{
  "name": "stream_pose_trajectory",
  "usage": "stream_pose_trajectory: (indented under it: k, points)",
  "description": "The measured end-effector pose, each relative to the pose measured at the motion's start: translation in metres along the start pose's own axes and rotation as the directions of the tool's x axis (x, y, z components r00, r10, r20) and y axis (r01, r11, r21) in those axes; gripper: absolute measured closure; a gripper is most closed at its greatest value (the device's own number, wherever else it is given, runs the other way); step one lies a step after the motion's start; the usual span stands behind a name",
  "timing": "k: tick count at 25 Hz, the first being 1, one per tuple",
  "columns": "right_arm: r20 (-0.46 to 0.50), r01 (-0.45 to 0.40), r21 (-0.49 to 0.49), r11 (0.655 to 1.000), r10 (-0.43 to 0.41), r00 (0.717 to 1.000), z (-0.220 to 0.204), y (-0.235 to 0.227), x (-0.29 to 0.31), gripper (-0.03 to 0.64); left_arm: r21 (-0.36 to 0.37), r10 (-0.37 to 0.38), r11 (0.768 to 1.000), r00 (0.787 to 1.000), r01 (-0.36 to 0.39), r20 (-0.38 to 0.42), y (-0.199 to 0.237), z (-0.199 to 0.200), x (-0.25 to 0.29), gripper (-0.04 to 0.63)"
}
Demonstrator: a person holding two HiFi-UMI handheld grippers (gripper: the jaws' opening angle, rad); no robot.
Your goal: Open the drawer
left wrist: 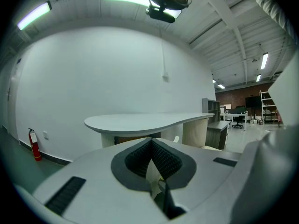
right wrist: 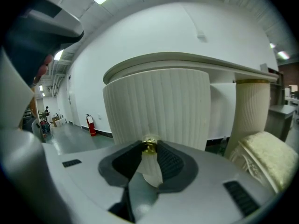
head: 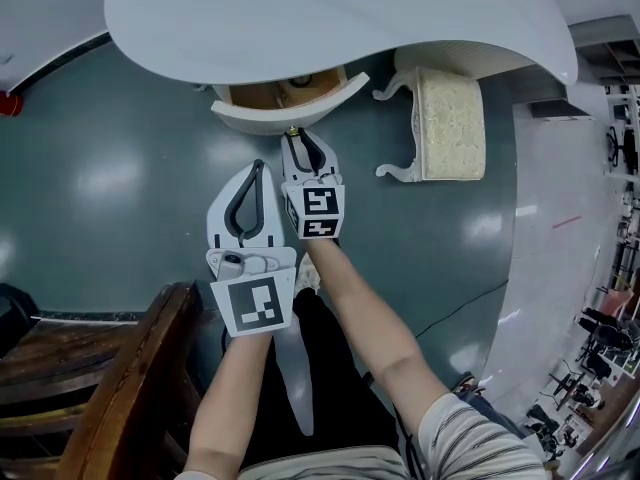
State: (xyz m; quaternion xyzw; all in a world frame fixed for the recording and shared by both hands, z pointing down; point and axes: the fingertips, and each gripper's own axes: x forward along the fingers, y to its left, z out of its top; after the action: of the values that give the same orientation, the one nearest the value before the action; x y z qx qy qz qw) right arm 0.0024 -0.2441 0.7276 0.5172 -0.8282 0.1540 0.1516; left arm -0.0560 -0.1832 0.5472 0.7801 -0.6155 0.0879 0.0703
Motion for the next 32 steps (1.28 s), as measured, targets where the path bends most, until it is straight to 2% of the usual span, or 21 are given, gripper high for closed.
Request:
stream_pose_trajectory:
  k: [14, 32]
  points:
    - [-0.039, -0.027, 0.005, 1.000, 0.027, 0.999, -0.018, 0.007, -0.040, 0.508, 0.032, -0.019, 0.999, 1.000, 0.019, 0.003, -0.021, 0.012, -0.022, 0.591]
    - [-0.093, -0.055, 0.002, 0.999, 0.055, 0.994, -0.047, 0.017, -0.087, 0.509, 0.001, 0.013, 1.000, 1.000, -0.013, -0.009, -0.031, 0.011, -0.047, 0.591]
